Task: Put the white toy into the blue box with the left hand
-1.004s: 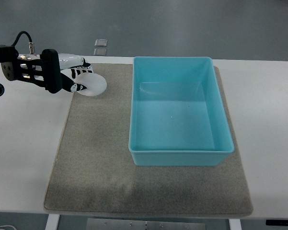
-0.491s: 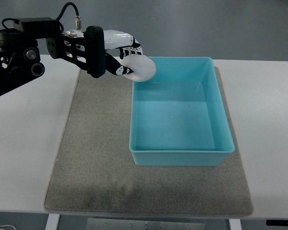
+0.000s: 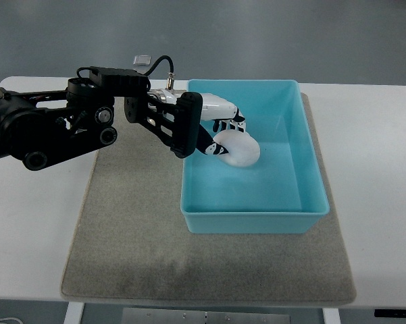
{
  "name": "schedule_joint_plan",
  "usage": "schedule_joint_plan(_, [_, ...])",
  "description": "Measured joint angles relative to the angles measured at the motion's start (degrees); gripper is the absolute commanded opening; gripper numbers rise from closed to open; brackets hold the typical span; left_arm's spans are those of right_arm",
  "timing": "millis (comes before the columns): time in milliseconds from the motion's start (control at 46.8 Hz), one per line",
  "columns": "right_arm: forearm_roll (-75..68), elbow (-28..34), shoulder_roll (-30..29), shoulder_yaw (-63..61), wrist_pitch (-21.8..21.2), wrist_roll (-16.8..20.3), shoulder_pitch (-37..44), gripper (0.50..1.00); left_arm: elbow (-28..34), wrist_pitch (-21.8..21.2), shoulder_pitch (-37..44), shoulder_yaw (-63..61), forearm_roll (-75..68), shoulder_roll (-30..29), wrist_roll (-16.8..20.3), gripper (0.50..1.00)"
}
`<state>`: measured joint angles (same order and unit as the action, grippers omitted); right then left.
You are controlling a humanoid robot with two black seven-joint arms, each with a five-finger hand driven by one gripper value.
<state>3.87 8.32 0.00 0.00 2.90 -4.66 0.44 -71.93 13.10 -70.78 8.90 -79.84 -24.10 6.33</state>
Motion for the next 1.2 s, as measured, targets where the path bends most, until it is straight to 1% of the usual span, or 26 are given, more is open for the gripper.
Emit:
schedule_joint_plan(64, [0.00,0.02,0.00,0.00,0.00,0.00,0.01,0.936,0.12,0.00,0.00,-0.87,-0.26,0.01,-0.01,0.500])
schedule_joint_plan(128, [0.00,0.02,0.00,0.00,0.00,0.00,0.00,0.936,0.25,-0.08,0.00,-1.16,-0.39,0.10,-0.01,0.531])
schedule_joint_plan(171, [0.00,0.02,0.00,0.00,0.00,0.00,0.00,0.936,0.59,-0.26,0.02,-1.22,-0.40,0.26,-0.01,0.589])
schedule_joint_plan(214, [0.00,0.02,0.00,0.00,0.00,0.00,0.00,0.936,0.92,-0.33,0.11,-1.27,-0.40,0.60,-0.01,0.662])
schedule_joint_plan(256, [0.00,0.02,0.00,0.00,0.00,0.00,0.00,0.936,1.11,-0.34,0.25,-1.31,-0.40,0.92,0.00,0.707])
schedule_joint_plan(299, [0.00,0.01,0.00,0.00,0.00,0.00,0.00,0.936,1.16,-0.35,0.31,-1.33,-0.40,1.09,0.05,0.777])
schedule_joint_plan(321, [0.00,0.01,0.00,0.00,0.00,0.00,0.00,0.936,1.17,-0.35,0.35,-1.33,-0.40,1.13,0.06,0.797])
schedule_joint_plan(385, [0.00,0.02,0.00,0.00,0.00,0.00,0.00,0.936,1.18,-0.52,0.65,-1.34,-0.40,1.15,0.07,0.823])
schedule_joint_plan(427, [0.00,0.01,0.00,0.00,0.00,0.00,0.00,0.936,1.19,-0.65,0.78,-1.34,-0.39,1.16,0.07,0.878])
schedule_joint_plan(449, [0.00,0.01,0.00,0.00,0.00,0.00,0.00,0.936,1.18,-0.69,0.80,-1.34,-0.38,1.16,0.08,0.893])
schedule_joint_plan(470, [0.00,0.01,0.00,0.00,0.00,0.00,0.00,0.936,1.18,-0.70,0.81,-1.34,-0.36,1.16,0.08,0.898])
schedule_joint_plan(534, [0.00,0.00,0.00,0.00,0.00,0.00,0.00,0.936,1.17,-0.77,0.90,-1.33,-0.33,1.17,0.09,0.936])
schedule_joint_plan(598, [0.00,-0.03,0.00,0.00,0.00,0.01,0.00,0.936,1.13,-0.83,1.00,-1.28,-0.27,1.17,0.09,0.958])
schedule_joint_plan(726, [0.00,-0.01,0.00,0.00,0.00,0.00,0.00,0.936,1.15,-0.95,1.07,-0.74,0.17,0.91,0.09,0.966])
schedule_joint_plan(791, [0.00,-0.03,0.00,0.00,0.00,0.01,0.00,0.936,1.12,-1.01,1.08,-0.42,0.68,0.72,0.09,0.986])
schedule_joint_plan(833, [0.00,-0.04,0.00,0.00,0.00,0.01,0.00,0.936,1.04,-1.32,1.08,-0.03,0.99,0.59,0.13,0.990])
schedule_joint_plan(876, [0.00,-0.03,0.00,0.00,0.00,0.01,0.00,0.936,0.94,-2.24,1.16,0.91,1.14,0.55,0.21,0.990])
schedule_joint_plan(983, [0.00,0.00,0.00,0.00,0.00,0.01,0.00,0.936,0.77,-6.52,2.98,4.75,2.16,0.45,0.26,0.992])
schedule_joint_plan(1047, [0.00,-0.01,0.00,0.00,0.00,0.01,0.00,0.936,0.74,-8.21,4.05,6.49,2.54,0.45,0.27,0.992])
schedule_joint_plan(1197, [0.00,0.00,0.00,0.00,0.00,0.01,0.00,0.936,1.01,-9.60,6.18,11.90,6.21,0.38,0.26,0.992])
